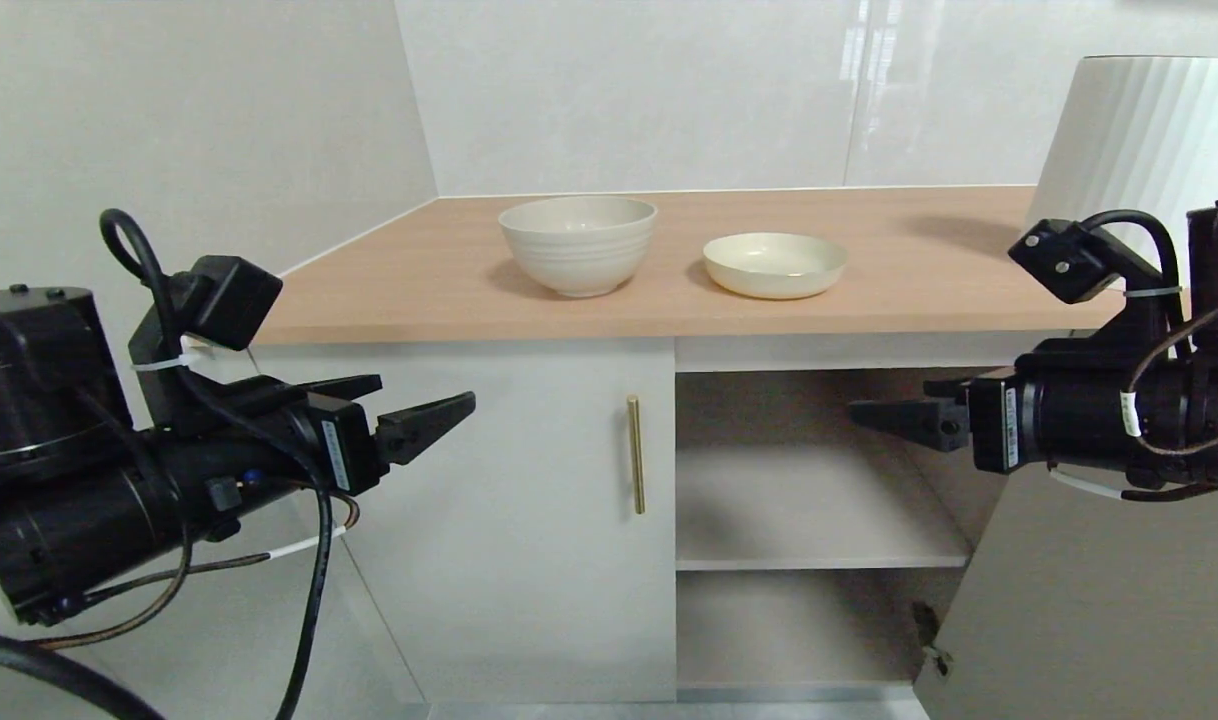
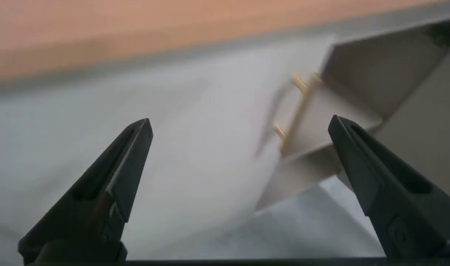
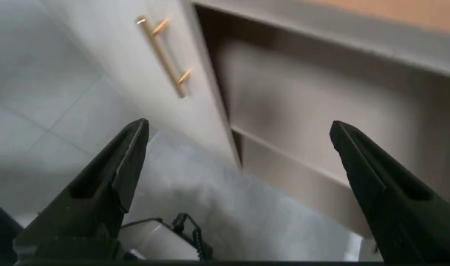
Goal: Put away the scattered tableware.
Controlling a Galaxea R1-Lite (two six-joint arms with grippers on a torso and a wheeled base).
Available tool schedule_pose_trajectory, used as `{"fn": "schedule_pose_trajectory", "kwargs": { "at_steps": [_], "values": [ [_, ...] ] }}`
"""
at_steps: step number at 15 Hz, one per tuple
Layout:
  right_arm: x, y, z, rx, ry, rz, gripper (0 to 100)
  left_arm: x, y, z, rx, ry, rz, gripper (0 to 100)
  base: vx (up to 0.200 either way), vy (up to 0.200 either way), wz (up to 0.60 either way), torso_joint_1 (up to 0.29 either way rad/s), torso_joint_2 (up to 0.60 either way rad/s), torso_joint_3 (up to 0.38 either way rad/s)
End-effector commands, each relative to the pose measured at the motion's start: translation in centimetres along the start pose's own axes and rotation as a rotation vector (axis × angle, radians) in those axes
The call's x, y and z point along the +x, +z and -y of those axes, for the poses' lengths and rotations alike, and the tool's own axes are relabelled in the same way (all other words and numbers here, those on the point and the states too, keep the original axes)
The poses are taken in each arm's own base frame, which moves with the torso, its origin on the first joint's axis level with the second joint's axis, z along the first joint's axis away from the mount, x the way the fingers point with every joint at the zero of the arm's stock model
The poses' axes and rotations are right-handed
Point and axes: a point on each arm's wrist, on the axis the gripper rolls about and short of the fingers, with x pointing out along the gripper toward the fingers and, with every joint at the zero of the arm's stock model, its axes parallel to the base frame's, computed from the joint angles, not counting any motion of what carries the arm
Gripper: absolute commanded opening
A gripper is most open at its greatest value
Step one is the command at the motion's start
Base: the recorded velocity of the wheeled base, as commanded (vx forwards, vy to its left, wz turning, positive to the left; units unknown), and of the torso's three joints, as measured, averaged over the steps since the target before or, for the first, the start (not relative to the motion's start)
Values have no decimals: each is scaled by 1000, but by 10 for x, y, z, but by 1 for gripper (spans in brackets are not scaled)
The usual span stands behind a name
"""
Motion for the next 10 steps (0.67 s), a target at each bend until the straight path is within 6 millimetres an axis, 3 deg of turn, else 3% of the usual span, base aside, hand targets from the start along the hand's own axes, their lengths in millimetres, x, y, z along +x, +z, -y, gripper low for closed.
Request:
{"fn": "schedule_pose_trajectory", "kwargs": {
  "at_steps": [1,10],
  "values": [
    [-2,-2,0,-1,3,-2,100,2,-2,-1,-2,1,-11,100,200,0,0,7,-2,7],
    [-3,-13,1,-81,9,83,100,0,-1,0,-2,0,0,100,0,0,0,0,0,0]
  ]
}}
